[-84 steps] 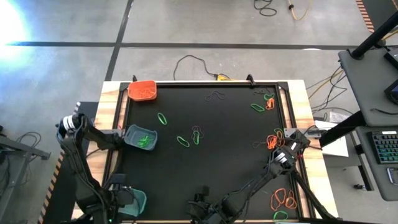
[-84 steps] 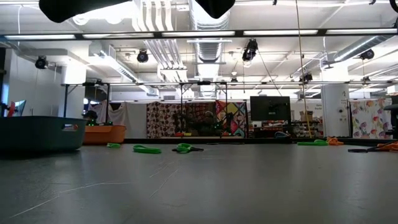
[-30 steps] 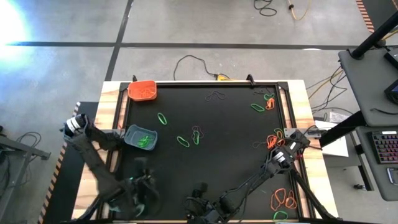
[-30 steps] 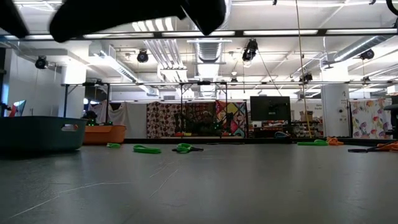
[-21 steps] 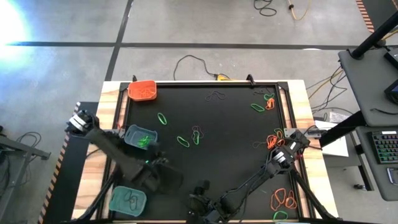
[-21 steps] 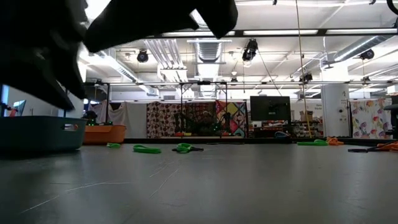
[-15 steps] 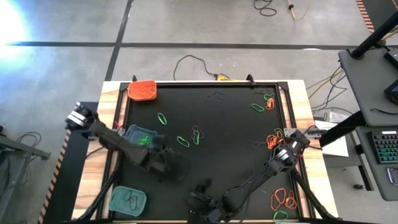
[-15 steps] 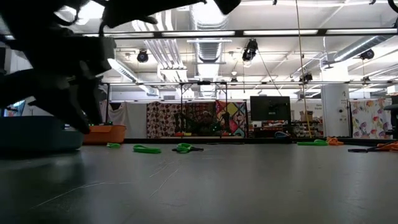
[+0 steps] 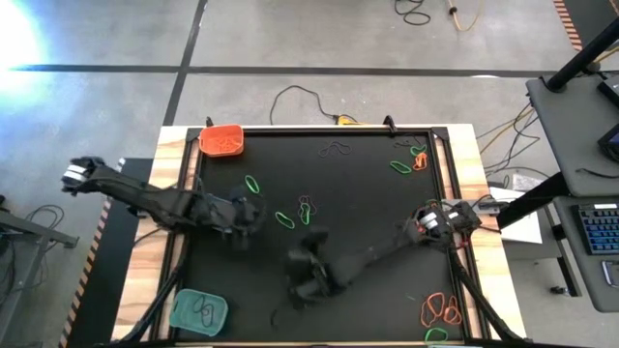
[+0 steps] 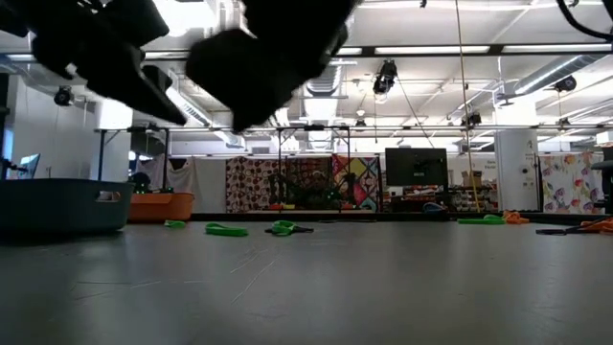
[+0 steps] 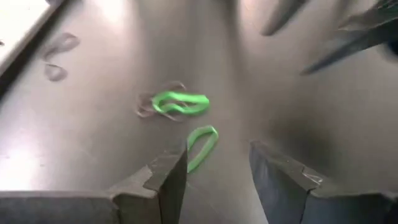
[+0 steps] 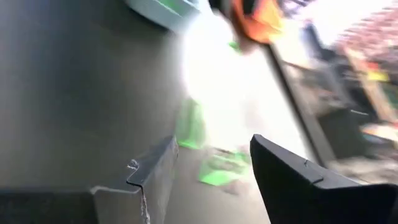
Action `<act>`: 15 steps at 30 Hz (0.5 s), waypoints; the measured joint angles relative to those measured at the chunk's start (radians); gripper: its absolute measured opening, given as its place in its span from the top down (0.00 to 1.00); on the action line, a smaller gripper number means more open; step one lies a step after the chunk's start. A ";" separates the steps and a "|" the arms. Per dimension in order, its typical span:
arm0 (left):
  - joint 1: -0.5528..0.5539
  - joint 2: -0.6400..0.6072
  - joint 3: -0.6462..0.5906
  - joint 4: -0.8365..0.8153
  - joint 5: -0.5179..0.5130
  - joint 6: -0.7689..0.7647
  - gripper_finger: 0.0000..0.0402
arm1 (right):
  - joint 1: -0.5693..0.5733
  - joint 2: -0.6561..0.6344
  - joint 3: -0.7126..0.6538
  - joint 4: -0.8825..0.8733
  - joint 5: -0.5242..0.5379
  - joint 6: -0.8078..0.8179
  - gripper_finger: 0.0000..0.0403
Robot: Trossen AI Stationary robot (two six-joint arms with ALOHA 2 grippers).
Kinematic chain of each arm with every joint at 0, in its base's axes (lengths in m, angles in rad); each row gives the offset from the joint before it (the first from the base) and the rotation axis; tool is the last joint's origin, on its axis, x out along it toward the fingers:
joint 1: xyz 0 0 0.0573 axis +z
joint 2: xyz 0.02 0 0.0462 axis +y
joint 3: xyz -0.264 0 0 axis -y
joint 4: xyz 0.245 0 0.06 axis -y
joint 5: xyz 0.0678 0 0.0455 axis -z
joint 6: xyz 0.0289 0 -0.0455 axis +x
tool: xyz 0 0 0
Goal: Sort rubber bands into baskets
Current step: Put the green rubber band into the blue bin
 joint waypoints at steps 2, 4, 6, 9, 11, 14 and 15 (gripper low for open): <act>0.036 -0.039 -0.006 0.003 -0.024 0.005 0.61 | -0.047 -0.021 0.000 -0.080 0.027 0.040 0.51; 0.068 -0.059 -0.006 0.006 -0.086 0.010 0.61 | -0.097 -0.046 -0.010 -0.095 0.030 0.056 0.51; 0.089 -0.062 -0.005 0.005 -0.146 0.044 0.61 | -0.145 -0.054 -0.027 -0.079 0.026 0.043 0.51; 0.105 -0.054 -0.005 0.021 -0.181 0.133 0.61 | -0.208 -0.054 -0.055 -0.058 0.012 -0.020 0.51; 0.110 -0.038 -0.005 0.033 -0.212 0.211 0.61 | -0.252 -0.054 -0.067 -0.040 -0.027 -0.097 0.51; 0.112 -0.004 -0.005 0.003 -0.359 0.320 0.61 | -0.329 -0.060 -0.079 -0.010 -0.126 -0.236 0.51; 0.112 0.010 -0.005 -0.011 -0.415 0.361 0.61 | -0.352 -0.060 -0.079 -0.013 -0.158 -0.291 0.51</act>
